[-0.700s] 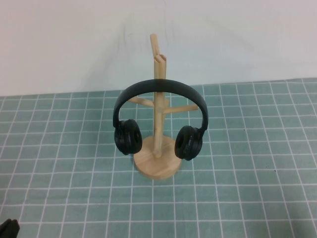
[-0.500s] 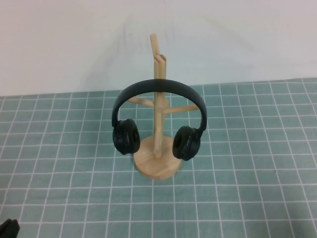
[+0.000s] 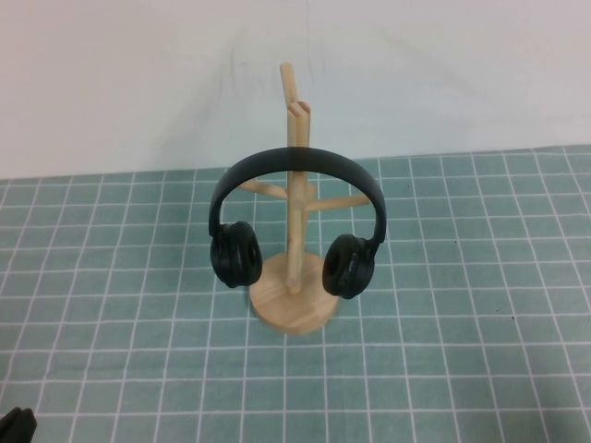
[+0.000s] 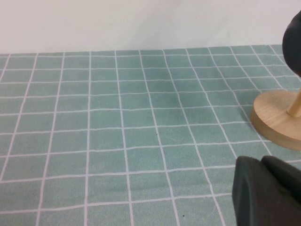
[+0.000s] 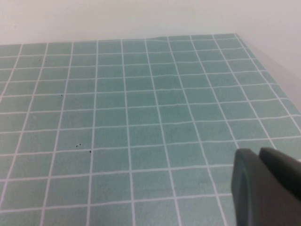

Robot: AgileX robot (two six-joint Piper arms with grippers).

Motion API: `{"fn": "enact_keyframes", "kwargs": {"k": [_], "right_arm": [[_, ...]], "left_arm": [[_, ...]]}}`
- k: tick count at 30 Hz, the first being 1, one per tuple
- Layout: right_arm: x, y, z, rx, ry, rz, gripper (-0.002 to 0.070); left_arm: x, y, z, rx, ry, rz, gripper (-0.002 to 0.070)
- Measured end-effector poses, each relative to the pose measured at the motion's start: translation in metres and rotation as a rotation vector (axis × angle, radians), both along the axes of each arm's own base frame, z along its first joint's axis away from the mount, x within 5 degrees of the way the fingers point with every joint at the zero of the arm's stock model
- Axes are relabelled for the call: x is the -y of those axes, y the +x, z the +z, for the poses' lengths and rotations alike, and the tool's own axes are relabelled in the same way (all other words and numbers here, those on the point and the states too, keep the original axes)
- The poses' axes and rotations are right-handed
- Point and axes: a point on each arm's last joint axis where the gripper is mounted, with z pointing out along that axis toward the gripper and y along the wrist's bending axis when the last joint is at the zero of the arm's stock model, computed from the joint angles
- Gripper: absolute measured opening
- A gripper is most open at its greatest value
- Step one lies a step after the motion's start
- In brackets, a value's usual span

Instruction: Take out the headphones from the headphone stand

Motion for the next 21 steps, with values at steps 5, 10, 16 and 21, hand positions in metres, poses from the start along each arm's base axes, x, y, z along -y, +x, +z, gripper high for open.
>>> {"fn": "enact_keyframes", "kwargs": {"k": [5,10,16,21], "right_arm": [[0.0000,0.0000,0.0000,0.000,0.000,0.000,-0.0006],[0.0000,0.0000,0.0000,0.000,0.000,0.000,-0.0006],[0.0000,0.0000,0.0000,0.000,0.000,0.000,-0.0006],[0.0000,0.0013,0.0030,0.045,-0.004,0.001,-0.0006]], "left_arm": [[0.0000,0.0000,0.0000,0.000,0.000,0.000,-0.0006],[0.0000,0.0000,0.0000,0.000,0.000,0.000,-0.0006],[0.0000,0.0000,0.0000,0.000,0.000,0.000,-0.0006],[0.0000,0.0000,0.0000,0.000,0.000,0.000,-0.0006]]}}
